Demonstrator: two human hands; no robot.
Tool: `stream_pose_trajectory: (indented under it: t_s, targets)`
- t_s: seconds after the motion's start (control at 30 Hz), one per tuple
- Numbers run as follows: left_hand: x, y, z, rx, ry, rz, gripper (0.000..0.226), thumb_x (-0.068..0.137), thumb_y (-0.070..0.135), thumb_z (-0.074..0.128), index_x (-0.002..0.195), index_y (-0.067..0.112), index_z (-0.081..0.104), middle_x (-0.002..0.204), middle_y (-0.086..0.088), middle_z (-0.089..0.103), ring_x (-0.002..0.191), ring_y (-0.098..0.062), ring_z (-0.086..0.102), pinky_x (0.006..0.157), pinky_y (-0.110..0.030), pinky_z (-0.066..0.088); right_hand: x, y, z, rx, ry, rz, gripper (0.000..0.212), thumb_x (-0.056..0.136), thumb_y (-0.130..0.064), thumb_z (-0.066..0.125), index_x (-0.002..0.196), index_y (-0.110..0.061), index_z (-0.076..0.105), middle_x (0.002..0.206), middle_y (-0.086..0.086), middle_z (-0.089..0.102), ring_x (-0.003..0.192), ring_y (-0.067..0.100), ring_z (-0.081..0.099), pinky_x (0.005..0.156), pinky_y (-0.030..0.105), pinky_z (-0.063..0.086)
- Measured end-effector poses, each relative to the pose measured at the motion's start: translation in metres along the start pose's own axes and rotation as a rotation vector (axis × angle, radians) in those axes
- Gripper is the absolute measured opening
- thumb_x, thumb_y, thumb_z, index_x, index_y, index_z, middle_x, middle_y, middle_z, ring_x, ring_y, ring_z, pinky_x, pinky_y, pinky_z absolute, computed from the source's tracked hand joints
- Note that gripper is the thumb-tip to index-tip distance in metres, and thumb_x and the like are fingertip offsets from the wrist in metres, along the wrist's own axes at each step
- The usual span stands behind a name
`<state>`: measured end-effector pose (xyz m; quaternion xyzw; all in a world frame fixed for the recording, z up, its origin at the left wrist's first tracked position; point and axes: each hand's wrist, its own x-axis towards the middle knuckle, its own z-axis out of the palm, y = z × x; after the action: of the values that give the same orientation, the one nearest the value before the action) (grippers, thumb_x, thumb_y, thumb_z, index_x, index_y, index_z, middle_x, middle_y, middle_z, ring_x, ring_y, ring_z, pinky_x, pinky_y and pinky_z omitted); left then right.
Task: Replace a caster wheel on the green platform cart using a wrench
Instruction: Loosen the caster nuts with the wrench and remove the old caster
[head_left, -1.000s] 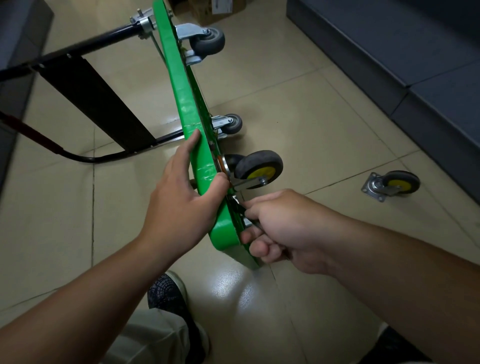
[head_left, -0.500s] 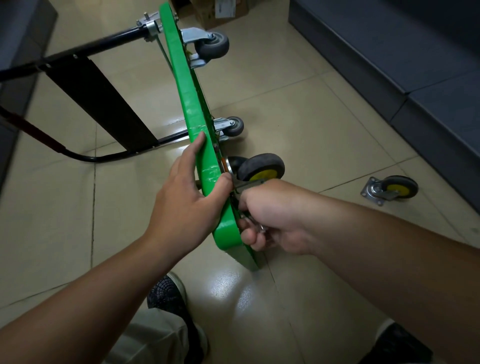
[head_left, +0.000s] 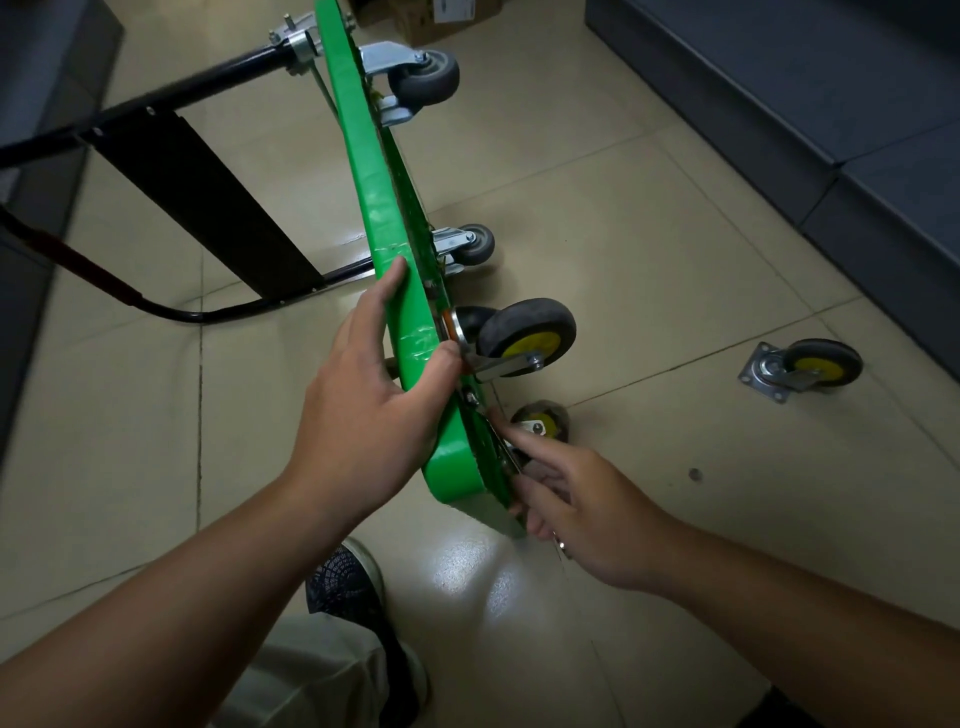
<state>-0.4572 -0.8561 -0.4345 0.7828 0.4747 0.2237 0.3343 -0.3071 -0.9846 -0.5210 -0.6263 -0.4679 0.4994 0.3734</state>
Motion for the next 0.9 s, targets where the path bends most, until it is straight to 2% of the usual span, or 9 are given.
stream_pose_trajectory:
  t_s: [0.1,0.2,0.3,0.4,0.47,0.57,0.73,0.8,0.9]
  targets:
    - [0.001,0.000,0.000,-0.016,-0.005,-0.002,0.079,0.083,0.062,0.054,0.157,0.052,0.028,0.151,0.010,0.050,0.120,-0.023,0.064,0.100,-0.050,0.055,0.008,0.021,0.002,-0.057,0.032,-0.066,0.069,0.105,-0.010,0.049,0.151,-0.058,0.032,0.116,0.000,0.074,0.107,0.018,0.071,0.096,0.046,0.058]
    - [0.001,-0.001,0.000,-0.020,-0.002,-0.007,0.077,0.084,0.060,0.056,0.156,0.053,0.028,0.151,0.013,0.049,0.121,-0.023,0.065,0.101,-0.050,0.055,0.018,0.035,0.007,-0.083,0.036,-0.071,0.072,0.102,-0.007,0.055,0.151,-0.056,0.034,0.130,-0.008,0.070,0.122,0.012,0.065,0.105,0.043,0.054]
    - [0.001,-0.002,0.000,-0.007,0.005,-0.005,0.076,0.085,0.057,0.057,0.156,0.053,0.029,0.149,0.012,0.051,0.122,-0.020,0.064,0.101,-0.049,0.055,0.028,0.045,0.011,-0.005,0.037,-0.029,0.062,0.099,-0.007,0.061,0.150,-0.039,0.047,0.136,-0.010,0.066,0.129,0.006,0.060,0.110,0.041,0.050]
    - [0.001,-0.001,0.000,0.005,0.013,-0.001,0.075,0.086,0.056,0.057,0.156,0.051,0.030,0.148,0.013,0.052,0.122,-0.019,0.063,0.102,-0.048,0.054,0.026,0.046,0.009,0.002,0.056,0.037,0.051,0.098,-0.003,0.062,0.144,-0.026,0.056,0.118,0.000,0.074,0.112,0.013,0.070,0.101,0.043,0.056]
    - [0.001,0.000,-0.001,0.000,0.008,-0.005,0.075,0.086,0.056,0.057,0.156,0.053,0.029,0.148,0.013,0.051,0.116,-0.022,0.066,0.099,-0.049,0.056,0.017,0.043,0.001,-0.003,0.054,0.083,0.042,0.097,-0.002,0.064,0.134,-0.023,0.062,0.090,0.003,0.073,0.081,0.020,0.075,0.073,0.041,0.062]
    - [0.000,0.001,-0.001,-0.012,-0.003,-0.014,0.076,0.086,0.058,0.057,0.156,0.054,0.028,0.148,0.013,0.050,0.109,-0.024,0.068,0.094,-0.049,0.058,-0.006,0.032,-0.012,0.113,0.084,0.155,0.026,0.097,-0.006,0.065,0.119,-0.021,0.064,0.066,0.000,0.065,0.044,0.016,0.063,0.041,0.025,0.045]
    - [0.001,0.001,0.000,-0.012,0.007,-0.017,0.077,0.085,0.057,0.057,0.157,0.052,0.029,0.149,0.013,0.051,0.115,-0.023,0.066,0.098,-0.049,0.056,-0.035,-0.010,-0.015,0.121,0.295,0.085,0.019,0.097,-0.024,0.063,0.102,-0.042,0.066,0.075,0.002,0.066,0.045,0.000,0.051,0.048,0.014,0.038]
    - [0.000,0.001,0.000,-0.009,0.011,-0.017,0.077,0.085,0.057,0.057,0.157,0.051,0.029,0.149,0.012,0.052,0.118,-0.022,0.065,0.100,-0.048,0.055,-0.035,-0.027,-0.008,0.197,0.337,0.120,0.019,0.099,-0.028,0.058,0.101,-0.046,0.065,0.069,-0.004,0.063,0.045,-0.001,0.048,0.051,0.020,0.037]
    - [0.001,0.000,0.000,-0.002,0.019,-0.011,0.076,0.085,0.058,0.056,0.157,0.050,0.030,0.149,0.012,0.052,0.122,-0.018,0.061,0.102,-0.043,0.053,-0.026,-0.043,-0.002,0.257,0.376,0.195,0.030,0.101,-0.019,0.050,0.097,-0.043,0.067,0.063,-0.008,0.062,0.043,0.001,0.045,0.048,0.023,0.036]
